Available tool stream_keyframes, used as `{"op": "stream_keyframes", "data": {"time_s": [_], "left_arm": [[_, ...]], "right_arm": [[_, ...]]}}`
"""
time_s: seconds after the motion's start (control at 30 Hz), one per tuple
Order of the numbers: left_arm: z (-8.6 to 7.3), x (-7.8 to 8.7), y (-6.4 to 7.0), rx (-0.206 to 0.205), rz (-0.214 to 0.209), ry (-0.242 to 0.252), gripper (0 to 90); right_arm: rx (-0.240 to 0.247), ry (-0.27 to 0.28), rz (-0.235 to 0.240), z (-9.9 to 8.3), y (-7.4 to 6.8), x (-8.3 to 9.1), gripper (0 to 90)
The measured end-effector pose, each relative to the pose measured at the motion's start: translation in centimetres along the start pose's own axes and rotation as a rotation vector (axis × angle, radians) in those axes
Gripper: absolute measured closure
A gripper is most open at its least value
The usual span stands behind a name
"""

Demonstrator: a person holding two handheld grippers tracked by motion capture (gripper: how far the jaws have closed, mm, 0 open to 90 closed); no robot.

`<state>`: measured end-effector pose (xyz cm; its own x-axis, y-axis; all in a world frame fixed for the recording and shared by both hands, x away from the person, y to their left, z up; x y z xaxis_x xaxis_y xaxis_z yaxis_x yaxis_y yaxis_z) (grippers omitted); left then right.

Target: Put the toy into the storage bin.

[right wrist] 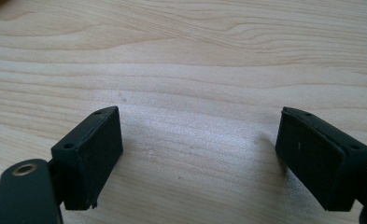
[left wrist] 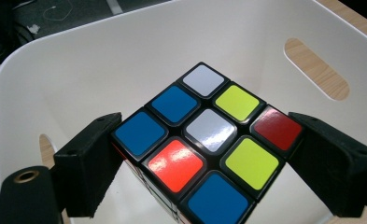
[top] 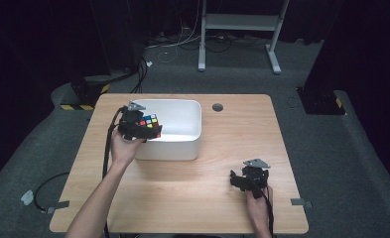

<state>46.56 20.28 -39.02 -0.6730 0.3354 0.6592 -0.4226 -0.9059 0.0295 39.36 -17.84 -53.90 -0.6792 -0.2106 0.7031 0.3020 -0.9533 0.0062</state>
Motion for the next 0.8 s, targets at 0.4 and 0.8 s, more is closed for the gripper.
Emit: {"op": "stream_keyframes", "data": {"time_s": [0.4, 0.8], "left_arm": [[-0.57, -0.59, 0.19, -0.007, -0.024, -0.023, 13.8], [-0.77, -1.01, 0.59, -0.027, -0.018, -0.041, 13.6]], "right_arm": [[-0.001, 0.000, 0.000, 0.00, 0.00, 0.00, 14.7], [-0.001, 0.000, 0.000, 0.00, 0.00, 0.00, 14.6]]}}
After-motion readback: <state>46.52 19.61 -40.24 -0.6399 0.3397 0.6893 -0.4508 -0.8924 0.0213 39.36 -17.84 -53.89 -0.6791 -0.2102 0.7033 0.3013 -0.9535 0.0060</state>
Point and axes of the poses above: each handheld gripper's, and its own axes: x roughly backward along the jaws, z roughly out of its top, y roughly to its right, the point moved 2 cm from there along -x, roughly forward along the jaws, and after that the axes turned 1 degree about z, right-handed, at the moved point
